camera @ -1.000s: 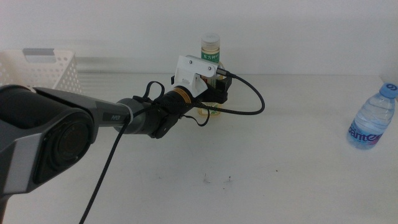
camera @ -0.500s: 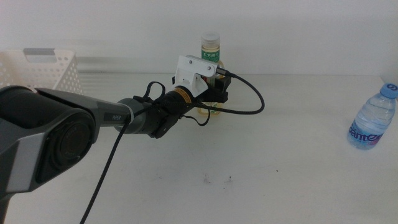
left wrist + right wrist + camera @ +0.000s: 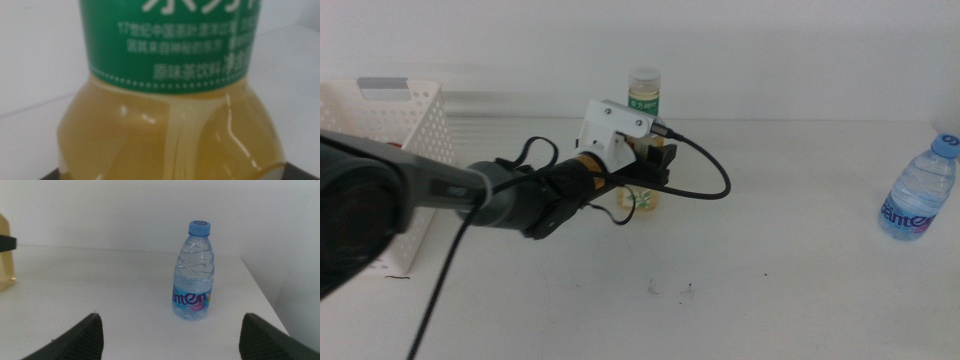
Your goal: Use arms to grab the bottles and put them into the dustbin to the left of the table.
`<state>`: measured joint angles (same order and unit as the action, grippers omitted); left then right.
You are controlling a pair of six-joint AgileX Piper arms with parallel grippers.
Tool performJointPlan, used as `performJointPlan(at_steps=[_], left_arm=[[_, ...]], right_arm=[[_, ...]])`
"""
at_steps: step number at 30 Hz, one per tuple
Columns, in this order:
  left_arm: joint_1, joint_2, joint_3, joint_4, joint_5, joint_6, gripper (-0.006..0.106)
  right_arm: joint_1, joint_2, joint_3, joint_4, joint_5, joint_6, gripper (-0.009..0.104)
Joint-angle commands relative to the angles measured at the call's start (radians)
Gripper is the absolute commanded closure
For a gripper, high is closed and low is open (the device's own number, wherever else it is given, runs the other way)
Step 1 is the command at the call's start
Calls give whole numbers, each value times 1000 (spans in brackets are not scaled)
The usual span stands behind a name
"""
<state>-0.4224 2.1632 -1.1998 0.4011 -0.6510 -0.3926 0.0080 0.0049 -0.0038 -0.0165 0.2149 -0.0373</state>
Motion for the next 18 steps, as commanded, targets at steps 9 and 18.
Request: performJointPlan(at_steps=[9,18], left_arm=[[5,-311,168,-3,21,-1,100],[5,-563,177,49,204,-114,100]], right_arm=[[-9,-5,4,-3,-13,-5,6],[-9,-5,4,-3,-13,-5,6]])
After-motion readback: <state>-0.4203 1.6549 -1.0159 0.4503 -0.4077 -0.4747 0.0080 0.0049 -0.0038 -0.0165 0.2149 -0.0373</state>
